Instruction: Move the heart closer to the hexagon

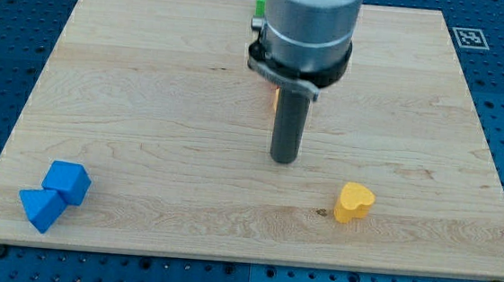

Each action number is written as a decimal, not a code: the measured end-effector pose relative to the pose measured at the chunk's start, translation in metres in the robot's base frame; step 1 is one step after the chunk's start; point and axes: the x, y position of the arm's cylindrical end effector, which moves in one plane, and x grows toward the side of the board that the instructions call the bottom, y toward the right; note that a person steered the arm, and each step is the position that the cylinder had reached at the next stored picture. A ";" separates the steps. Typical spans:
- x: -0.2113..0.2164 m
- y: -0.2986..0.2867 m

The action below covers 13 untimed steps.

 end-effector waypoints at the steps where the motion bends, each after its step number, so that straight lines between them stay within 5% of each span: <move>1: 0.040 0.005; 3: 0.104 0.070; 5: 0.104 0.114; 13: 0.032 0.080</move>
